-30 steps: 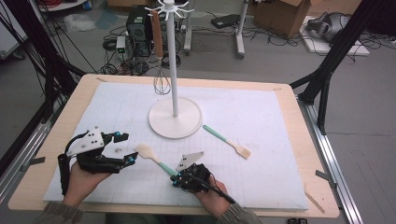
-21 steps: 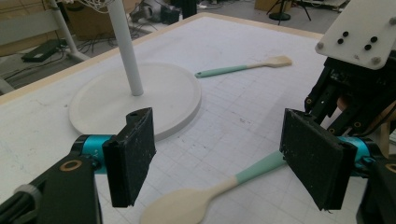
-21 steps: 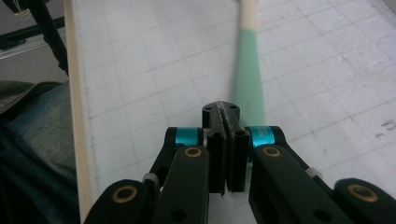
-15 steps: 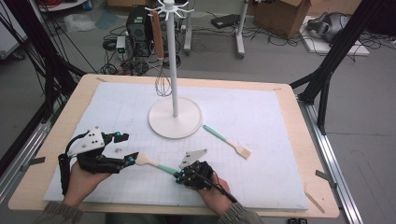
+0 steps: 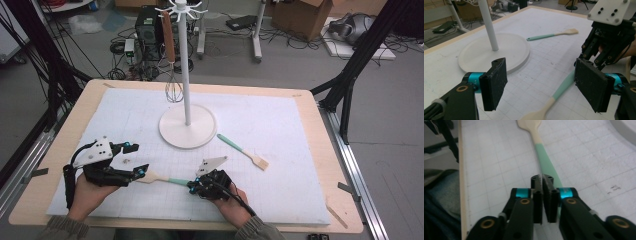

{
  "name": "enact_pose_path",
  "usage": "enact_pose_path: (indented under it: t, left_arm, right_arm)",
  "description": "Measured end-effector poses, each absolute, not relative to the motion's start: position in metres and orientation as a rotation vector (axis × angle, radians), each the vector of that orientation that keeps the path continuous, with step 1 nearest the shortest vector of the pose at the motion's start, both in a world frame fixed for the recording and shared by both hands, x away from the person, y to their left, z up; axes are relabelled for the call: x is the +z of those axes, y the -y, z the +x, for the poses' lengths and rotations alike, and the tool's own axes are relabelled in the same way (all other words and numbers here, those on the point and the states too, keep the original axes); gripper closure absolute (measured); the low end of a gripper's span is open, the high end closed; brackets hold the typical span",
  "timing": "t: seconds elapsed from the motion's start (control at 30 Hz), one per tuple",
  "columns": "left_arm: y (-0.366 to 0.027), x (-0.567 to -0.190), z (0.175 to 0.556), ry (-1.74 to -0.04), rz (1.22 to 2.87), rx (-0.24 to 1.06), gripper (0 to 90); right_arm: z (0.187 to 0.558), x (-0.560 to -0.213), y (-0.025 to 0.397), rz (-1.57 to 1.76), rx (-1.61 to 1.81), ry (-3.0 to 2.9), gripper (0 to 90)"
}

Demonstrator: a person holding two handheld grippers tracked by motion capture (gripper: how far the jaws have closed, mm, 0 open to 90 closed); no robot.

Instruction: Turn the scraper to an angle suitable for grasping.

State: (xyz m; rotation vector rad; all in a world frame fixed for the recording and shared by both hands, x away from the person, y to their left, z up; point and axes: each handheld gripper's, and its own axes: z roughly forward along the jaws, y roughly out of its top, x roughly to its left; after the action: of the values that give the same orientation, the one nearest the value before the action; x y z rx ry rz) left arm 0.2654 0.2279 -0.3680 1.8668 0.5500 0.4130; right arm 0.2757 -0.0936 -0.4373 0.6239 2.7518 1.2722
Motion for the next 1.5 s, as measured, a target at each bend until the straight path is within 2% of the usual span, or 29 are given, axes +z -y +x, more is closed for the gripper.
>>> enact_pose_path:
  t: [0.2, 0.23, 0.27, 0.5, 0.67, 0.97, 1.5]
  left_arm:
    - [-0.230, -0.369, 0.266, -0.548, 1.866, 0.411, 27.0]
    - [-0.230, -0.369, 0.266, -0.546, 1.865, 0.410, 27.0]
    - [-0.231, -0.369, 0.266, -0.544, 1.864, 0.410, 27.0]
    - [-0.231, -0.370, 0.267, -0.537, 1.864, 0.407, 26.9]
    - [-0.231, -0.371, 0.267, -0.529, 1.872, 0.403, 27.0]
    - [-0.229, -0.370, 0.266, -0.508, 1.880, 0.400, 26.9]
    - [-0.226, -0.371, 0.266, -0.478, 1.905, 0.386, 27.1]
  right_arm:
    - [0.280, -0.426, 0.111, 0.620, 1.390, -2.710, 73.8]
    - [0.282, -0.421, 0.119, 0.624, 1.424, -2.689, 69.5]
    - [0.282, -0.421, 0.119, 0.624, 1.424, -2.689, 69.5]
    - [0.290, -0.409, 0.155, 0.672, 1.504, -2.604, 51.1]
    - [0.294, -0.405, 0.177, 0.703, 1.526, -2.563, 45.5]
    - [0.297, -0.403, 0.208, 0.762, 1.522, -2.494, 39.2]
    - [0.296, -0.404, 0.232, 0.787, 1.494, -2.460, 35.8]
